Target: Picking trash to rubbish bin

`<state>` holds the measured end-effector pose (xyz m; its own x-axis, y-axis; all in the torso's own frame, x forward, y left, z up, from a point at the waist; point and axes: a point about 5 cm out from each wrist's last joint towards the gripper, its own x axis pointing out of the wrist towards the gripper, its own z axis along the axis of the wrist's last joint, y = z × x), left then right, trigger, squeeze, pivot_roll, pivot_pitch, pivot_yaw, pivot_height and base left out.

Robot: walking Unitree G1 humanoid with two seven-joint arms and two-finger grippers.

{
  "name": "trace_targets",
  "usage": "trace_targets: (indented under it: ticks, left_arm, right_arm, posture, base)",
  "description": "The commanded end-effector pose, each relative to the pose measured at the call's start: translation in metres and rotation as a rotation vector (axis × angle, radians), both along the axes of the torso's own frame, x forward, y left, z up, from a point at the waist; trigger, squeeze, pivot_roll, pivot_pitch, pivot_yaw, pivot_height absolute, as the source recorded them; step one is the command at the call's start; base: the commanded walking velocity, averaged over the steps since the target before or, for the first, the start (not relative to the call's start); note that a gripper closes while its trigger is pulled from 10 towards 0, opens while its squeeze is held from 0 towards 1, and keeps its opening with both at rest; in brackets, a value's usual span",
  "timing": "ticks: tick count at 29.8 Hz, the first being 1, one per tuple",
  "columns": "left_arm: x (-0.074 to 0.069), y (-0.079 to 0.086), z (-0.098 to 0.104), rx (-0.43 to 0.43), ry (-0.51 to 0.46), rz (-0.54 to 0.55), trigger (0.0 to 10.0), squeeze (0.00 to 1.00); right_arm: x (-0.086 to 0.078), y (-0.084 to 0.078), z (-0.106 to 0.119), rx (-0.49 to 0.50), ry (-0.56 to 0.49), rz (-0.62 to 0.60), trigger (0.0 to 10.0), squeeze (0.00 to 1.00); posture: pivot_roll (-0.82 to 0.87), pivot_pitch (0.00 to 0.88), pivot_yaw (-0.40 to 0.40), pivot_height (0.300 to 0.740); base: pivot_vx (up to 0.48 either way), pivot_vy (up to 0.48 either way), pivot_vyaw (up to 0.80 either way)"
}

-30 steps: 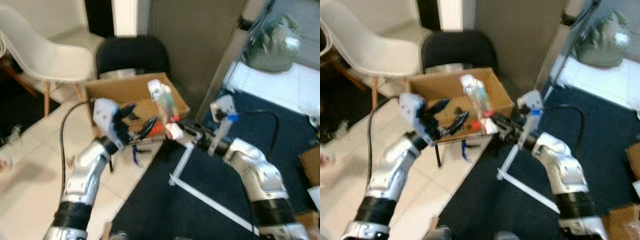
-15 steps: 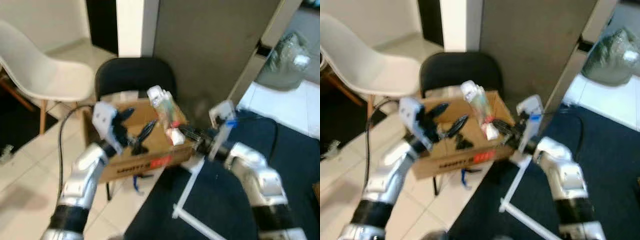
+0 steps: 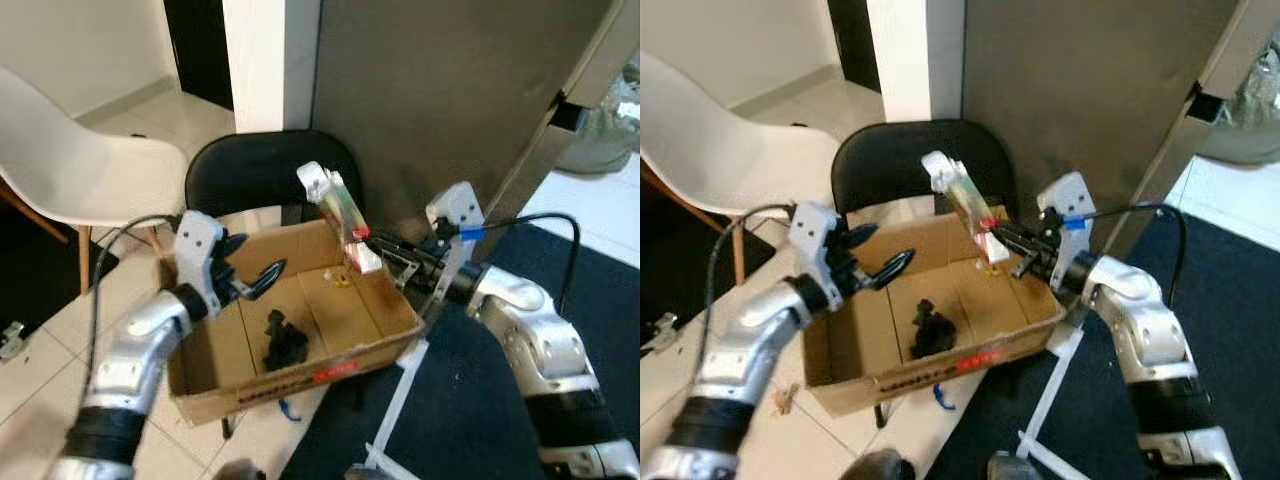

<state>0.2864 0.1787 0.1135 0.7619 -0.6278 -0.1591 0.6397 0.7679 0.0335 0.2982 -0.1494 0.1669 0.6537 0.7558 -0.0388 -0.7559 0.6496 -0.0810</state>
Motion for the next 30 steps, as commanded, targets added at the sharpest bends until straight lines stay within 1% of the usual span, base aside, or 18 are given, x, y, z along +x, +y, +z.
trace_targets:
  ticks: [1, 2, 4, 6, 8, 11, 14, 17, 20, 23, 26, 30]
  left_arm:
    - [-0.005, 0.007, -0.004, 0.067, 0.048, -0.016, 10.0, 0.00]
    - [-0.007, 0.016, 0.000, 0.109, 0.054, -0.013, 10.0, 0.00]
    - [-0.007, 0.016, 0.000, 0.109, 0.054, -0.013, 10.0, 0.00]
    - [-0.008, 0.021, 0.006, 0.126, 0.044, -0.019, 10.0, 0.00]
    - [-0.007, 0.025, 0.016, 0.140, 0.022, -0.017, 10.0, 0.00]
    - [-0.009, 0.023, 0.020, 0.145, 0.013, -0.032, 10.0, 0.00]
    - [-0.012, 0.019, 0.024, 0.141, -0.010, -0.060, 10.0, 0.00]
    - [-0.016, 0.014, 0.027, 0.128, -0.025, -0.094, 10.0, 0.00]
    - [-0.020, 0.010, 0.030, 0.116, -0.029, -0.134, 10.0, 0.00]
    - [-0.021, 0.009, 0.030, 0.116, -0.029, -0.138, 10.0, 0.00]
    - [-0.021, 0.008, 0.030, 0.120, -0.026, -0.148, 10.0, 0.00]
    - [-0.023, 0.006, 0.031, 0.121, -0.025, -0.160, 10.0, 0.00]
  right_arm:
    - [0.000, 0.002, 0.006, -0.041, -0.048, 0.015, 10.0, 0.00]
    - [0.001, 0.006, 0.011, -0.079, -0.088, 0.027, 10.0, 0.00]
    - [0.001, 0.006, 0.011, -0.079, -0.088, 0.027, 10.0, 0.00]
    - [0.003, 0.010, 0.014, -0.120, -0.123, 0.043, 10.0, 0.00]
    - [0.007, 0.021, 0.018, -0.197, -0.171, 0.066, 10.0, 0.00]
    - [0.012, 0.028, 0.019, -0.252, -0.195, 0.069, 10.0, 0.00]
    - [0.024, 0.036, 0.020, -0.284, -0.188, 0.006, 10.0, 0.00]
    - [0.029, 0.041, 0.016, -0.339, -0.192, -0.025, 10.0, 0.00]
    - [0.035, 0.038, 0.008, -0.408, -0.169, -0.083, 10.0, 0.00]
    - [0.037, 0.035, 0.005, -0.435, -0.163, -0.106, 10.0, 0.00]
    - [0.042, 0.028, -0.002, -0.491, -0.147, -0.158, 10.0, 0.00]
    - [0.044, 0.026, -0.006, -0.505, -0.130, -0.173, 10.0, 0.00]
  posture:
    - [-0.02, 0.000, -0.043, 0.740]
    - [-0.02, 0.000, -0.038, 0.740]
    - [-0.02, 0.000, -0.038, 0.740]
    - [-0.01, 0.000, -0.042, 0.740]
    - [-0.01, 0.000, -0.045, 0.740]
    - [0.00, 0.000, -0.051, 0.740]
    - [0.00, 0.000, -0.060, 0.740]
    - [0.00, 0.000, -0.060, 0.740]
    - [0.00, 0.000, -0.063, 0.740]
    - [0.00, 0.000, -0.062, 0.740]
    - [0.00, 0.000, -0.064, 0.740]
    - [0.00, 0.000, -0.066, 0.740]
  base:
    - [0.000, 0.000, 0.00]
    - [0.000, 0.000, 0.00]
    - [0.000, 0.000, 0.00]
    - [0.000, 0.000, 0.00]
    - [0.000, 0.000, 0.00]
    - [0.000, 0.000, 0.00]
    - [0.000, 0.000, 0.00]
    - [0.000, 0.000, 0.00]
    - [0.000, 0.000, 0.00]
    - [0.000, 0.000, 0.00]
    - [0.000, 0.000, 0.00]
    - [0.000, 0.000, 0.00]
